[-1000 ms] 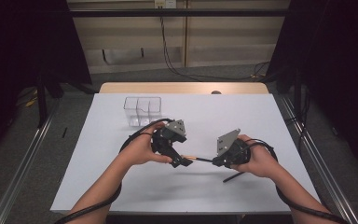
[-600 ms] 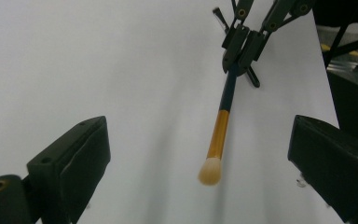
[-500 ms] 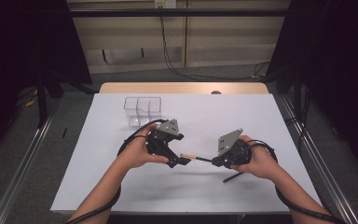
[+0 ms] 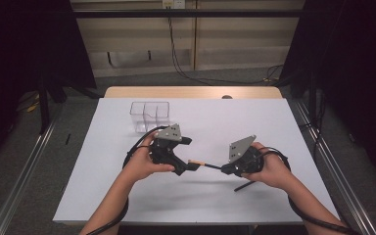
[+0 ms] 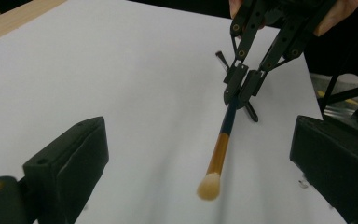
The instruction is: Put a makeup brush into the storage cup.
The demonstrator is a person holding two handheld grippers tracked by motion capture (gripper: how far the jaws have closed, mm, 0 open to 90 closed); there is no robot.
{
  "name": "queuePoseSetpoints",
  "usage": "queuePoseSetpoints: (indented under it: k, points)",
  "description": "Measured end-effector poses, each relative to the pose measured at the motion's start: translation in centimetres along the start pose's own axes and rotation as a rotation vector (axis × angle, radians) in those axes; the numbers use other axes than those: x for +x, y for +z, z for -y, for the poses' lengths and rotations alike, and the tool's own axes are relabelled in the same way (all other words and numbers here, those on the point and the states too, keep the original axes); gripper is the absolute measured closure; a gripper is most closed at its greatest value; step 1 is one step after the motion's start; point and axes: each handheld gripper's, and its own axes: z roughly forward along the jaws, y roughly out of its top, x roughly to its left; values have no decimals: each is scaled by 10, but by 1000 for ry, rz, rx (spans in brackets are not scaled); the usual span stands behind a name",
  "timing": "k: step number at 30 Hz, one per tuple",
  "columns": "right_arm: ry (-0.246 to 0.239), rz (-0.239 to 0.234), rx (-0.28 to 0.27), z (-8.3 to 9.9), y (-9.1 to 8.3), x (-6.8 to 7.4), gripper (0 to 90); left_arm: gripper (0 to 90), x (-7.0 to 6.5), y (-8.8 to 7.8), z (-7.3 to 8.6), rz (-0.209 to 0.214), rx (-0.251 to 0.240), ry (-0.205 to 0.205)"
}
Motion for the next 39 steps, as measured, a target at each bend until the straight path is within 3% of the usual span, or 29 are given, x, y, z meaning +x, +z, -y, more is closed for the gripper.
queuePoseSetpoints:
  k: [13, 18, 39]
  points:
    - [31, 10, -36, 2, -2, 0, 858, 40, 3, -4, 13, -20, -72, -37]
    - [67, 11, -87, 5, -2, 0, 858, 40, 4, -5, 15, -17, -113, -58]
    - [184, 33, -282, 3, 3, 0, 857, 40, 7, -7, 16, -26, -182, -97]
